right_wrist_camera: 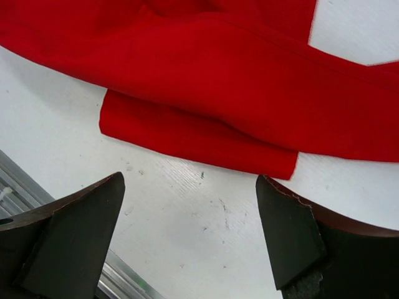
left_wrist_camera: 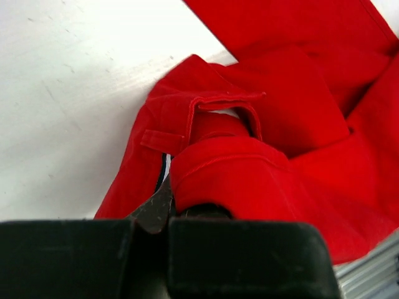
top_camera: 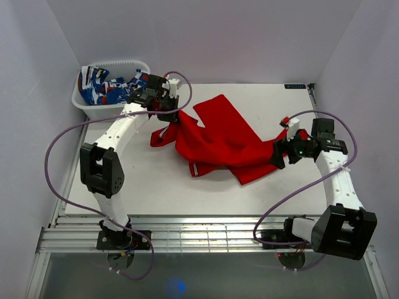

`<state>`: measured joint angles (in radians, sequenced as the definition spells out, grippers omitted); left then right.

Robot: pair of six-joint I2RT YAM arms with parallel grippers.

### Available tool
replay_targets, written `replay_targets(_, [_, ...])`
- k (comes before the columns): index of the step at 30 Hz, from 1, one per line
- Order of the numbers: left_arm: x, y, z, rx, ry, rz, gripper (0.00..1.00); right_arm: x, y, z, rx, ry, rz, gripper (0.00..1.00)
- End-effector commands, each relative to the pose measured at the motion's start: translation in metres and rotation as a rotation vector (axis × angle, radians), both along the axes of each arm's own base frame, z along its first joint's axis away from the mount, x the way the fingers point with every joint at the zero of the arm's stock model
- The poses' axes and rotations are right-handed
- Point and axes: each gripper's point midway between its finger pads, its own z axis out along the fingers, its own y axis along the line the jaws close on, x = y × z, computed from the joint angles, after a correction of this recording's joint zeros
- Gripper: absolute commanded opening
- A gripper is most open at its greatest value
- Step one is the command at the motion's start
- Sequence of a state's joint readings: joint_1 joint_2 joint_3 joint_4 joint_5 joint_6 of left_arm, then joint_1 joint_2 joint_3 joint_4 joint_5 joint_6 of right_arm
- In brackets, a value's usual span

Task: Fold and stack the trousers
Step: Move the trousers to the center of the board, then flatten the trousers out

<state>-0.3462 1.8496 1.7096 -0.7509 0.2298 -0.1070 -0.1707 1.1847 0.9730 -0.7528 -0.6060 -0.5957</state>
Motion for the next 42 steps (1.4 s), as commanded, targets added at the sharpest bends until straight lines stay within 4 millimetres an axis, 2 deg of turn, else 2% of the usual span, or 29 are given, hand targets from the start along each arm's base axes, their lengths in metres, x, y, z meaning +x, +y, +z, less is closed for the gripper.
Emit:
replay_targets(1, [-0.039,-0.004,0.043,-0.045,-0.065,-0.118,0.0,0.007,0.019,-0.006,-0.093,-0.125,0.169,0.91])
replay_targets(2, [-0.04,0.002,0.04,-0.023,-0.057,-0.106,0.0,0.004,0.024,-0.019,-0.147,-0.12,0.204,0.91])
replay_targets(3, [-0.04,0.009,0.038,-0.009,-0.051,-0.092,0.03,0.006,0.023,-0.025,-0.178,-0.136,0.217,0.91])
replay_targets(5, [-0.044,0.023,0.031,0.006,-0.001,-0.065,0.14,0.016,0.028,-0.032,-0.264,-0.209,0.267,0.91])
replay_targets(6, [-0.043,0.033,0.032,0.007,0.01,-0.054,0.22,0.016,0.027,-0.042,-0.284,-0.206,0.279,0.91])
replay_targets(7, [-0.046,0.039,0.032,0.019,0.025,-0.054,0.37,0.019,0.026,-0.045,-0.304,-0.214,0.29,0.91])
replay_targets(9, [-0.048,0.053,0.038,0.043,0.005,-0.065,0.47,0.023,0.026,-0.055,-0.341,-0.213,0.336,0.91])
replay_targets(10, [-0.053,0.058,0.038,0.07,-0.005,-0.105,0.62,0.024,0.025,-0.058,-0.349,-0.208,0.35,0.91])
replay_targets(11, [-0.059,0.064,0.037,0.092,-0.009,-0.124,0.71,0.024,0.025,-0.06,-0.361,-0.212,0.378,0.91])
replay_targets(13, [-0.072,0.073,0.028,0.16,0.008,-0.199,0.8,0.027,0.025,-0.065,-0.37,-0.21,0.392,0.91])
replay_targets(16, [-0.097,0.074,0.024,0.153,0.002,-0.339,0.8,0.029,0.026,-0.071,-0.384,-0.215,0.425,0.93])
replay_targets(17, [-0.105,0.076,0.015,0.16,0.019,-0.348,0.8,0.031,0.026,-0.072,-0.39,-0.218,0.421,0.94])
replay_targets(19, [-0.111,0.083,0.011,0.2,-0.004,-0.365,0.81,0.039,0.023,-0.076,-0.413,-0.232,0.397,0.96])
replay_targets(20, [-0.11,0.087,0.005,0.22,-0.002,-0.354,0.8,0.043,0.021,-0.075,-0.421,-0.244,0.386,1.0])
replay_targets(21, [-0.114,0.092,-0.006,0.241,0.016,-0.349,0.8,0.046,0.02,-0.077,-0.423,-0.243,0.368,0.95])
replay_targets(22, [-0.111,0.094,-0.006,0.256,-0.012,-0.347,0.8,0.053,0.02,-0.074,-0.431,-0.275,0.356,0.91])
replay_targets(23, [-0.109,0.098,-0.009,0.283,-0.025,-0.338,0.79,0.057,0.017,-0.074,-0.445,-0.282,0.343,0.8])
replay_targets(25, [-0.108,0.101,-0.016,0.3,-0.046,-0.335,0.76,0.063,0.015,-0.076,-0.46,-0.278,0.325,0.64])
replay_targets(26, [-0.11,0.101,-0.016,0.296,-0.052,-0.351,0.75,0.07,0.014,-0.07,-0.464,-0.288,0.317,0.4])
replay_targets(27, [-0.111,0.1,-0.015,0.3,-0.067,-0.374,0.72,0.072,0.013,-0.067,-0.469,-0.282,0.313,0.25])
replay_targets(28, [-0.115,0.1,-0.015,0.299,-0.072,-0.391,0.71,0.073,0.009,-0.065,-0.486,-0.275,0.297,0.12])
replay_targets(29, [-0.119,0.097,-0.003,0.282,-0.115,-0.41,0.7,0.072,0.006,-0.062,-0.492,-0.272,0.285,0.08])
replay_targets(32, [-0.128,0.096,0.024,0.247,-0.215,-0.452,0.69,0.069,0.0,-0.044,-0.517,-0.326,0.265,0.08])
replay_targets(33, [-0.127,0.097,0.031,0.236,-0.237,-0.441,0.69,0.066,-0.001,-0.032,-0.52,-0.359,0.255,0.08])
replay_targets(37, [-0.115,0.095,0.065,0.181,-0.307,-0.414,0.72,0.053,-0.003,-0.011,-0.502,-0.389,0.248,0.08])
replay_targets(38, [-0.107,0.093,0.082,0.173,-0.349,-0.403,0.73,0.05,-0.004,-0.008,-0.504,-0.393,0.245,0.08])
replay_targets(40, [-0.092,0.093,0.092,0.156,-0.364,-0.38,0.77,0.045,-0.008,-0.001,-0.519,-0.401,0.243,0.08])
replay_targets(41, [-0.087,0.094,0.092,0.158,-0.362,-0.372,0.78,0.043,-0.012,0.001,-0.528,-0.402,0.24,0.08])
replay_targets(42, [-0.078,0.097,0.08,0.175,-0.331,-0.362,0.78,0.04,-0.019,0.005,-0.55,-0.414,0.236,0.08])
